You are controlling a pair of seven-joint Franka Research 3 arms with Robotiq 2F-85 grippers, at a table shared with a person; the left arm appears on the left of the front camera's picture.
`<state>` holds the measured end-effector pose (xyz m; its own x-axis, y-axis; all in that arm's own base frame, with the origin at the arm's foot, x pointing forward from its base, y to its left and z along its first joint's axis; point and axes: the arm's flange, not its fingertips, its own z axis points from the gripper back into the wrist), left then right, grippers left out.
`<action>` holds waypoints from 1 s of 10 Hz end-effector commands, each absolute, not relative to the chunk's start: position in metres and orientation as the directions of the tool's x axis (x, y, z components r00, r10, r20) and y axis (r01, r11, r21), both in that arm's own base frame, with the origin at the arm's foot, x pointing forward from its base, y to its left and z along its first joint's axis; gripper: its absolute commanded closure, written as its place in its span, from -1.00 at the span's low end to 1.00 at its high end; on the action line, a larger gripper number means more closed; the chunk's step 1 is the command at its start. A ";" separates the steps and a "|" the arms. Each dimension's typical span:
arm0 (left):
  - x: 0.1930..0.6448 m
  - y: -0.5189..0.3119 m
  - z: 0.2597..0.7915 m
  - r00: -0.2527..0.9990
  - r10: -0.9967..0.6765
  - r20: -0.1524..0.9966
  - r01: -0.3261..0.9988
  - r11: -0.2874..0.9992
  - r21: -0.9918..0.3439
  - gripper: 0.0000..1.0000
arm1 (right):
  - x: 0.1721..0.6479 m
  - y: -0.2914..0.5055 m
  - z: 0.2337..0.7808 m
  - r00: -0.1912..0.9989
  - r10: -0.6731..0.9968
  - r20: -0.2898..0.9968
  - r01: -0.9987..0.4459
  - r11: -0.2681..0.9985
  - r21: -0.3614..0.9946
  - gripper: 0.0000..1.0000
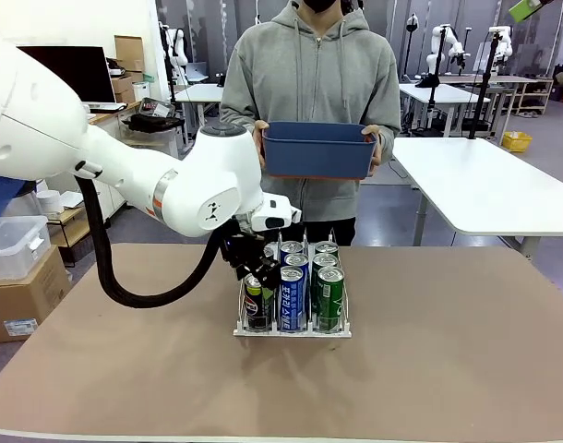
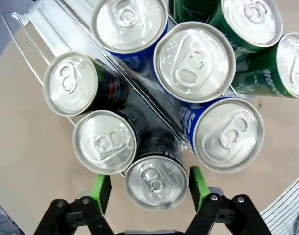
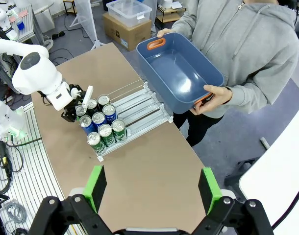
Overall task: Fill the beverage cans into the dispenser.
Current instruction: Place the picked Pepsi coke in the line of the Automatic Can Dispenser with the same cans.
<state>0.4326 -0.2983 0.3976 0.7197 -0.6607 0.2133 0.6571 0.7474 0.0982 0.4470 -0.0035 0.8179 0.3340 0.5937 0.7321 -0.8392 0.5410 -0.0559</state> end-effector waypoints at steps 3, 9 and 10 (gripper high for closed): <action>0.400 -0.280 0.421 0.728 -0.628 0.276 0.626 0.772 0.106 -1.00 | 0.447 -0.001 0.816 0.330 0.576 0.748 -0.834 0.550 -0.056 -1.00; 0.413 -0.287 0.422 0.722 -0.643 0.255 0.639 0.761 0.112 -1.00 | 0.447 -0.001 0.816 0.330 0.576 0.748 -0.834 0.550 -0.056 -1.00; 0.413 -0.287 0.422 0.722 -0.643 0.255 0.639 0.761 0.112 -1.00 | 0.447 -0.001 0.816 0.330 0.576 0.748 -0.834 0.550 -0.056 -1.00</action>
